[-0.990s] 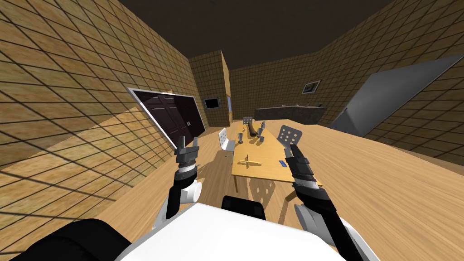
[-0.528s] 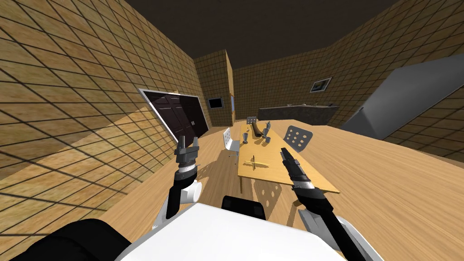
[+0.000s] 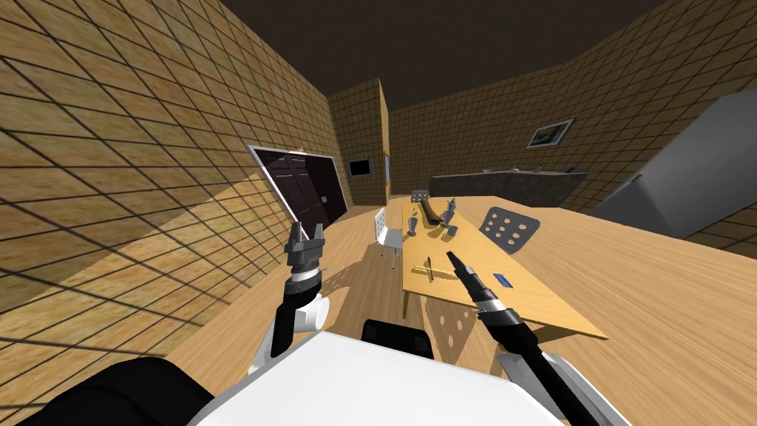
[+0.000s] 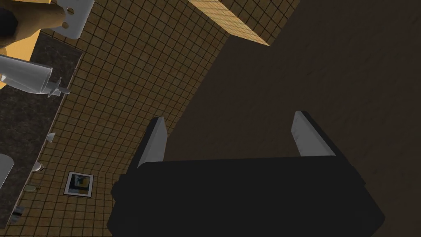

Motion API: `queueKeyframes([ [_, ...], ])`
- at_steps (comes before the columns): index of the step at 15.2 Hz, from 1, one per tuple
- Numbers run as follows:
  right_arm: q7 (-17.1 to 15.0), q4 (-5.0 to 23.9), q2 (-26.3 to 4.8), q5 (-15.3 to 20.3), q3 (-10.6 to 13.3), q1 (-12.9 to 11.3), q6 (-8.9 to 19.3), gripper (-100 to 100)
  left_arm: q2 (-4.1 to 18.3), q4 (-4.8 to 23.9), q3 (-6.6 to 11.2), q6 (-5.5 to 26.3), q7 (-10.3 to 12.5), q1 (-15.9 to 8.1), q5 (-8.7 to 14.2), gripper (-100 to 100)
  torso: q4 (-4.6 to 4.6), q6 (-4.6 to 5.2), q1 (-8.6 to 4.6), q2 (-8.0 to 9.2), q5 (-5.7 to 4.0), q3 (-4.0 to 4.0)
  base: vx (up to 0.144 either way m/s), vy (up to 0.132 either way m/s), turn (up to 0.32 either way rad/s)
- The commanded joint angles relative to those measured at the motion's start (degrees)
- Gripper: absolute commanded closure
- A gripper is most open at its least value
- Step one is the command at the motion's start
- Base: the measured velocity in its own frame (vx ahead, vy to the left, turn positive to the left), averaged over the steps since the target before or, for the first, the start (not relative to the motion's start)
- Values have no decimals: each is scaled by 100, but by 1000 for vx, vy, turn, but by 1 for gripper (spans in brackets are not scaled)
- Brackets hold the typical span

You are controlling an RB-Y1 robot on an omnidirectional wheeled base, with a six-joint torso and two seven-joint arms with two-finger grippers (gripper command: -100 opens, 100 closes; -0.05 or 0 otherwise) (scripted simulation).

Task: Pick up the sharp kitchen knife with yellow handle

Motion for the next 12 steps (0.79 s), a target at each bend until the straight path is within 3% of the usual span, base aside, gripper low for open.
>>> queueKeyframes([
  [1, 125, 126, -203, 44, 50, 15, 71, -100, 0, 0, 0, 0, 0, 0, 0, 0, 0, 0, 0, 0, 0, 0, 12, 168, 114],
  [12, 1182, 1171, -1344, 569, 611, -3, 733, -100, 0, 0, 0, 0, 0, 1, 0, 0, -3, 2, -5, -12, 0, -7, 44, 158, 127],
])
